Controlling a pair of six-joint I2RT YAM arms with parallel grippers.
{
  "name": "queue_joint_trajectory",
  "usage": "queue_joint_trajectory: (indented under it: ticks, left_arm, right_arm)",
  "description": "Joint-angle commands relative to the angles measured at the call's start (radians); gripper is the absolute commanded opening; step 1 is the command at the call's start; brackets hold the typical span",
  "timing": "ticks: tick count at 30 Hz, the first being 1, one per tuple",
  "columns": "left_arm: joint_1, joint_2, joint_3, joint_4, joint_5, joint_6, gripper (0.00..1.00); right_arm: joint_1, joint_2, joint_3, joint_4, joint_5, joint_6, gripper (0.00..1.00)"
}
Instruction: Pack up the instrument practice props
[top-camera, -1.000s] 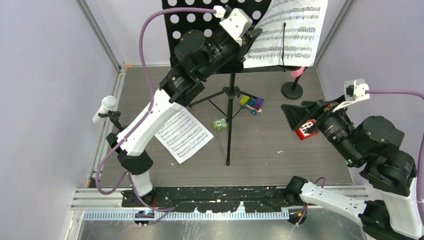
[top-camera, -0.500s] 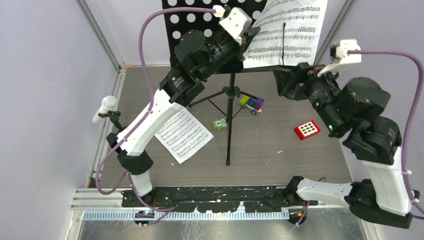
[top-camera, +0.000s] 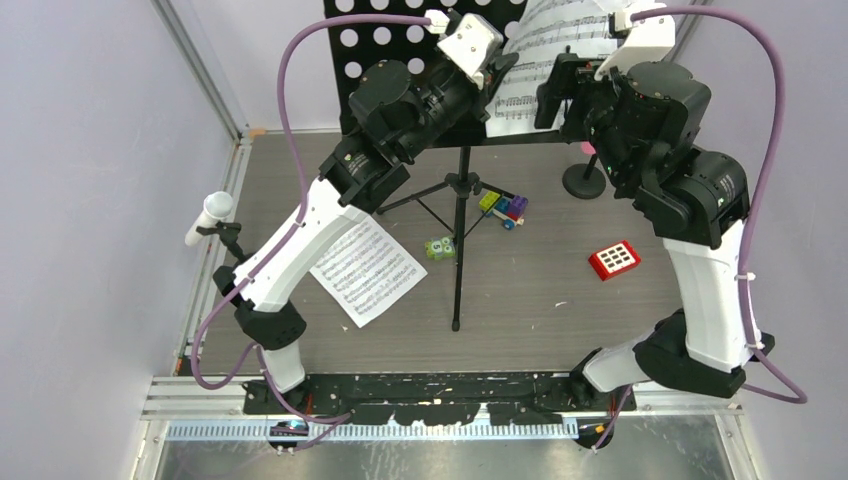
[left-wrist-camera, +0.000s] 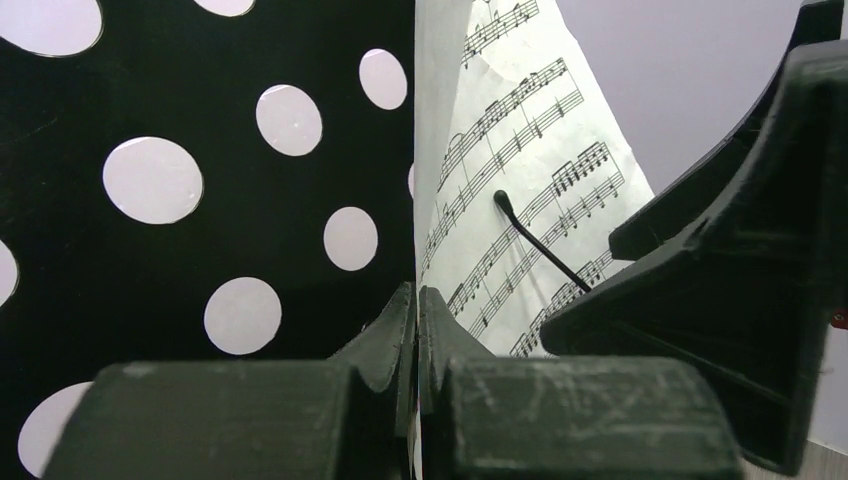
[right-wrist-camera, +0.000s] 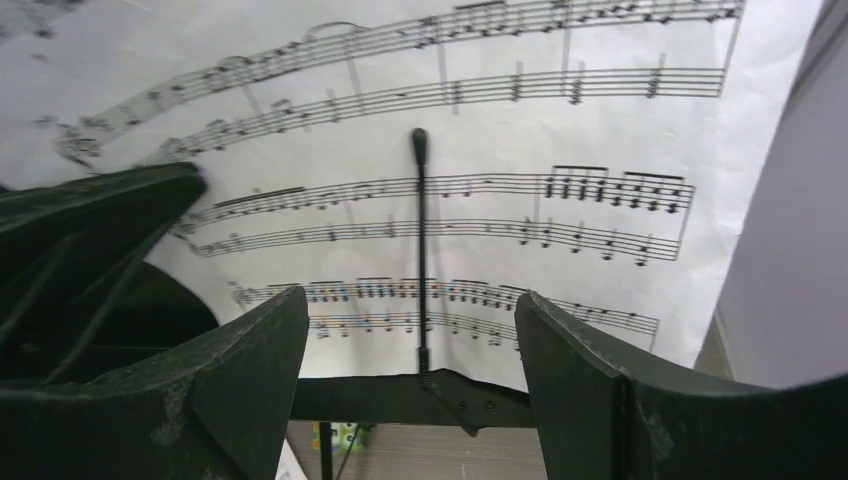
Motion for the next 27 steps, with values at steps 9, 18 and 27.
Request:
queue_joint_trajectory:
  ticks: [9,18,27]
  left_arm:
    - [0.006,-0.059,-0.01,0.033,-0.025,0.0,0.0]
    - [0.006,-0.063,-0.019,0.037,-0.024,-0.001,0.0]
    - [0.006,-0.055,-0.008,0.028,-0.014,0.003,0.0]
  right_arm:
    - [-0.175,-0.032,-0.004,-0.034,-0.321,0.059,0.68]
    - [-0.298,-0.017,-0.012,-0.012,-0.483,0.135,0.56]
    - [-0.373,0.008,-0.01,0.012,-0.653,0.188,0.41]
